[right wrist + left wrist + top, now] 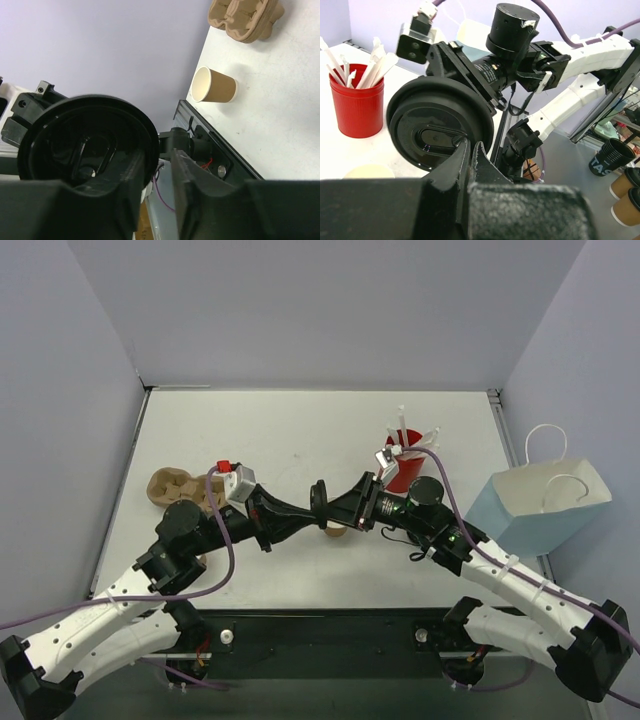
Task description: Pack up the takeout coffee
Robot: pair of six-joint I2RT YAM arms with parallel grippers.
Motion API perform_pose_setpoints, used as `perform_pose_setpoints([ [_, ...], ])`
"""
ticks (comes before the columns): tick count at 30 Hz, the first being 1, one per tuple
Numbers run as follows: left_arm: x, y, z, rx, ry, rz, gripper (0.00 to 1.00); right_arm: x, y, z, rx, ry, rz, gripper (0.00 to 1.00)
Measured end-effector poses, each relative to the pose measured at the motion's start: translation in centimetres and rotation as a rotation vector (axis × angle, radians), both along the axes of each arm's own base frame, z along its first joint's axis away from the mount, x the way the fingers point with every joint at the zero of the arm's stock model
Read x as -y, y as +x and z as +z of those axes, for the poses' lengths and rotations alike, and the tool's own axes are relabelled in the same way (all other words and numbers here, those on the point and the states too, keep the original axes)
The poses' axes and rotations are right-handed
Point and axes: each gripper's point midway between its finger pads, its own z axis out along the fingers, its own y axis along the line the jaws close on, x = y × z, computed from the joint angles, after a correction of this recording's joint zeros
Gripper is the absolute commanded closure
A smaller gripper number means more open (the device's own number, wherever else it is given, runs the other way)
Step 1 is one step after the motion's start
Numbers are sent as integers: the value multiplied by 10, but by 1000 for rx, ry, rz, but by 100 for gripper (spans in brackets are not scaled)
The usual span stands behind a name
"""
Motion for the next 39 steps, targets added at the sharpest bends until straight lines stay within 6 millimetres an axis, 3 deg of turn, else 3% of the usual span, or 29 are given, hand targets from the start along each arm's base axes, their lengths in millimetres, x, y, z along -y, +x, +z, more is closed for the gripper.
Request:
perform_pose_setpoints([
  [2, -2, 1, 1, -3, -5, 13, 100, 3, -1, -3, 8, -21, -5, 49],
  [4, -5, 3, 1, -10, -3, 35, 100, 10, -2, -9, 15, -63, -27, 46],
  [7, -10, 9, -5, -39, 17, 88, 100, 26, 2, -27, 19, -197, -91, 46],
  [14, -30, 37, -32, -207, 183, 295, 100, 73, 35, -65, 78, -586, -284, 48],
  [21, -58, 57, -55, -341, 365, 499, 100, 99, 70, -122, 68, -980, -327, 51],
  [25, -81, 58, -68, -403, 438, 600, 100, 105, 78, -146, 51, -1106, -304, 52],
  [31, -112, 56, -84, -460, 513, 725, 100, 100, 86, -166, 34, -1171, -263, 53],
  [39, -135, 53, -90, -493, 530, 806, 100, 89, 92, -184, 4, -1202, -230, 68],
])
